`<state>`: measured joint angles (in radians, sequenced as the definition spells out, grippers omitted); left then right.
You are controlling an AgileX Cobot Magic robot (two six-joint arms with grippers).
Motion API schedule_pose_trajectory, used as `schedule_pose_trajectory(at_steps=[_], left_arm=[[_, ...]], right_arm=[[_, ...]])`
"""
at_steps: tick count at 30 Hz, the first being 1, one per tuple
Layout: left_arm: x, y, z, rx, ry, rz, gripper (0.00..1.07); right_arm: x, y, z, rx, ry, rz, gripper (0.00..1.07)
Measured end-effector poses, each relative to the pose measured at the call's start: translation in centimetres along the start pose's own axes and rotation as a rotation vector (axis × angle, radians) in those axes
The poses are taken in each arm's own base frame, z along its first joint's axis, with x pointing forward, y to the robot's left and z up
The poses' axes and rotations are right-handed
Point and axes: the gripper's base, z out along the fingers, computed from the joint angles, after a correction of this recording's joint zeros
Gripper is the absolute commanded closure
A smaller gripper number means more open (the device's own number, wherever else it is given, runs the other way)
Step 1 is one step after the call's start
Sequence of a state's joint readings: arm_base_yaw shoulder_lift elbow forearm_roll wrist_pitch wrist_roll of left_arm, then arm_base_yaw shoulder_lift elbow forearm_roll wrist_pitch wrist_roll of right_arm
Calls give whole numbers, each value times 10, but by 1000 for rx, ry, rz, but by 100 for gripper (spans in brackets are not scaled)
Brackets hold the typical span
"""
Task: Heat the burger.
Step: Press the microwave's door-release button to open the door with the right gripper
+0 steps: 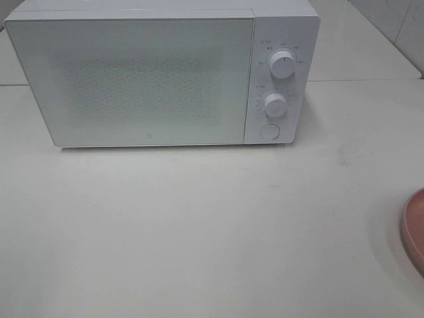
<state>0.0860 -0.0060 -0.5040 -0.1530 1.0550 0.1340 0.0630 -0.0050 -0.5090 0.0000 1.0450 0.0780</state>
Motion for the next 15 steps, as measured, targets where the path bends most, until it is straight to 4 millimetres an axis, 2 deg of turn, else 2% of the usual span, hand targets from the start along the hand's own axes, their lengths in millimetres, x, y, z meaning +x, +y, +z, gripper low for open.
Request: schedule_pose_trajectory(at_steps=[15], left_arm=[[0,0,0,0,-1,0,6]], right_arm=[[0,0,0,0,0,0,35]])
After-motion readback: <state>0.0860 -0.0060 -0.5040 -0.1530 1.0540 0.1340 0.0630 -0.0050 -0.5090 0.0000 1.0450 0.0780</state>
